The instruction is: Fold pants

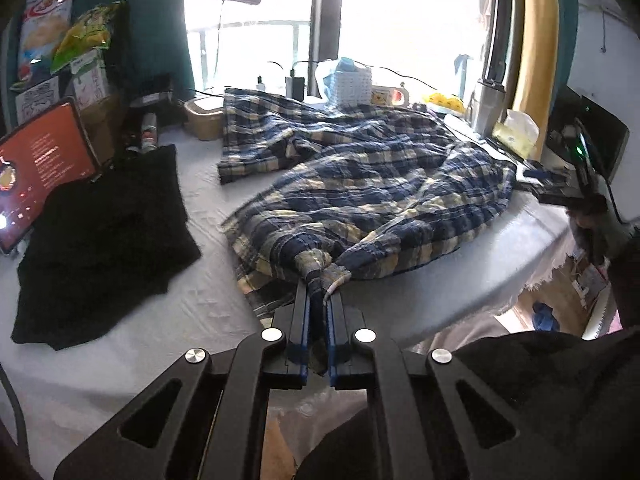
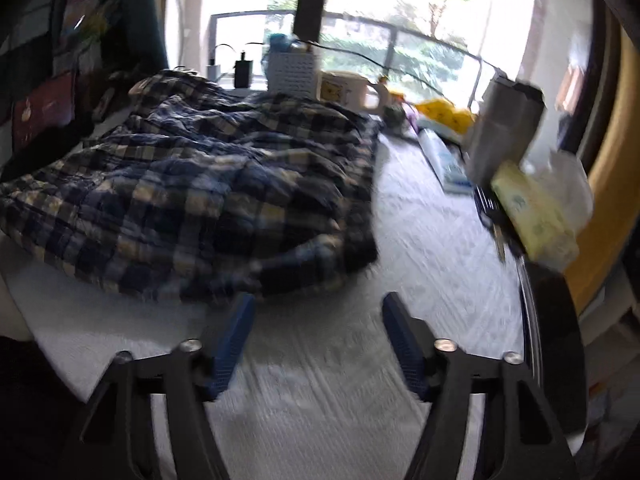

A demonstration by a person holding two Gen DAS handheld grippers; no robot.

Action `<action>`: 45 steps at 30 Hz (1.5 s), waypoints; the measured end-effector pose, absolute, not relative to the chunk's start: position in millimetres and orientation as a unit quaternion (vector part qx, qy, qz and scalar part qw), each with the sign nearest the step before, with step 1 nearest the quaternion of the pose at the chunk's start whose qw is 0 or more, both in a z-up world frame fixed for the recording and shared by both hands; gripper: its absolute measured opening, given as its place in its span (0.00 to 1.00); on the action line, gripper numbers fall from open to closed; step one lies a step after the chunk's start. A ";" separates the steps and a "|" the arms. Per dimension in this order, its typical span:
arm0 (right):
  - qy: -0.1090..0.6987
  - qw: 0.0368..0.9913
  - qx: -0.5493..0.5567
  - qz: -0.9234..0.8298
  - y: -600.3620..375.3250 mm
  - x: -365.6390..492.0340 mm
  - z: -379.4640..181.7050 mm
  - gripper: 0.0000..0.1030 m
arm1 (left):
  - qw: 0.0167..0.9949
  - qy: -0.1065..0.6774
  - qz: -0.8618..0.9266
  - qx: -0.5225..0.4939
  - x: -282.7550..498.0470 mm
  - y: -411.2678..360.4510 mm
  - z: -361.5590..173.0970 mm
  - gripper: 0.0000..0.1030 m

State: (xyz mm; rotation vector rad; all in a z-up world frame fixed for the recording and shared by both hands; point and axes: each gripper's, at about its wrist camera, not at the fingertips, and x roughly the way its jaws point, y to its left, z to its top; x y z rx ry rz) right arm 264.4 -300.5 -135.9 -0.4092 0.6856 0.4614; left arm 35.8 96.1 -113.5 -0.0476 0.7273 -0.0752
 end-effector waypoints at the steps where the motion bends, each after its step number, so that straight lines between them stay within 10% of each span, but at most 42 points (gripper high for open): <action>1: 0.328 0.896 -0.203 0.219 -298.0 268.1 -134.6 0.61 | 0.933 0.356 -0.042 -0.023 36.1 94.6 -113.3 0.05; 6: 0.357 0.884 -0.197 0.231 -294.4 297.4 -142.6 0.61 | 0.935 0.345 -0.082 -0.017 33.9 89.0 -106.1 0.05; 8: 0.369 0.881 -0.179 0.237 -294.6 302.1 -144.4 0.18 | 0.936 0.336 -0.099 -0.009 30.0 85.3 -101.3 0.05; 10: 0.373 0.882 -0.171 0.231 -298.3 299.4 -142.1 0.15 | 0.939 0.324 -0.118 -0.004 24.0 81.6 -94.7 0.05; 33: 0.352 0.903 -0.199 0.144 -362.6 211.8 -104.2 0.12 | 0.910 0.368 -0.187 -0.018 29.8 81.7 -102.4 0.05; 35: 0.343 0.905 -0.201 0.152 -360.2 210.4 -98.9 0.13 | 0.916 0.360 -0.175 -0.020 32.2 86.4 -96.9 0.05; 40: 0.314 0.911 -0.215 0.161 -355.1 202.2 -92.2 0.73 | 0.929 0.342 -0.143 -0.027 45.9 99.5 -89.3 0.05; 45: 0.277 0.910 -0.266 0.159 -352.5 187.1 -96.1 0.74 | 0.935 0.333 -0.118 -0.039 68.3 108.5 -84.7 0.05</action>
